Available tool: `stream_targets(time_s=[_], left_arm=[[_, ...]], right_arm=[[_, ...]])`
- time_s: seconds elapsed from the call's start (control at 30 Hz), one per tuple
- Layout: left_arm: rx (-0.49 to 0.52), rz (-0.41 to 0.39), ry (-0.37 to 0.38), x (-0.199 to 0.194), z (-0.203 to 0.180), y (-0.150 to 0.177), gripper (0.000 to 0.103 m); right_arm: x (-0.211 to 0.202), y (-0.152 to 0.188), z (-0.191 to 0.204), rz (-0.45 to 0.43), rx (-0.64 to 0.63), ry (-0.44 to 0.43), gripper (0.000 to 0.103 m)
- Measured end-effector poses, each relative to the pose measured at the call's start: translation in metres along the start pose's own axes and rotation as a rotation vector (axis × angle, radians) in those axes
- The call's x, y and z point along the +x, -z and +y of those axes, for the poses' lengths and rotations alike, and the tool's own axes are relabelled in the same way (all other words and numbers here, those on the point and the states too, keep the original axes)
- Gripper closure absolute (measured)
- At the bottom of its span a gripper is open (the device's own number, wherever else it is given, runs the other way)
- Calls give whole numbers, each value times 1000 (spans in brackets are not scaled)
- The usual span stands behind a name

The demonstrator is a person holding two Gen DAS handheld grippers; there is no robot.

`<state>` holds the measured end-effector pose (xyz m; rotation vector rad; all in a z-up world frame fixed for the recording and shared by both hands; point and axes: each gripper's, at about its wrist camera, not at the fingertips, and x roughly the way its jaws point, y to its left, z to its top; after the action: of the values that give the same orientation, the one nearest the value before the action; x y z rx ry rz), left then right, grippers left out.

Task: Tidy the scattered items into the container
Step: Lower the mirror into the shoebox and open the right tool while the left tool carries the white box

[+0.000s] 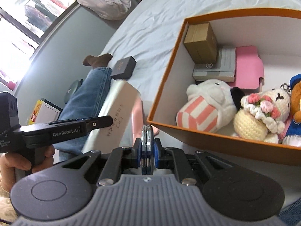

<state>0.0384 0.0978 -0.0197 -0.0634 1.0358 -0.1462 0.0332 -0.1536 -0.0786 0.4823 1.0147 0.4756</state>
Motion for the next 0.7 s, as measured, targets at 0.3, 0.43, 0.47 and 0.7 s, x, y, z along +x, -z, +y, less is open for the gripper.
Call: stream_targets(time_s=[0.3, 0.43, 0.47, 0.7], left_arm=[[19, -35, 28, -6, -13, -2, 70], [23, -70, 40, -15, -18, -8, 70], [24, -83, 44, -17, -19, -10, 70], [31, -169, 94, -27, -32, -28, 70]], right_arm=[[-16, -9, 5, -46, -10, -24, 88], [-32, -15, 7, -81, -22, -27, 88], [-35, -18, 7, -92, -24, -22, 88], [-55, -42, -11, -154, 15, 15, 88]])
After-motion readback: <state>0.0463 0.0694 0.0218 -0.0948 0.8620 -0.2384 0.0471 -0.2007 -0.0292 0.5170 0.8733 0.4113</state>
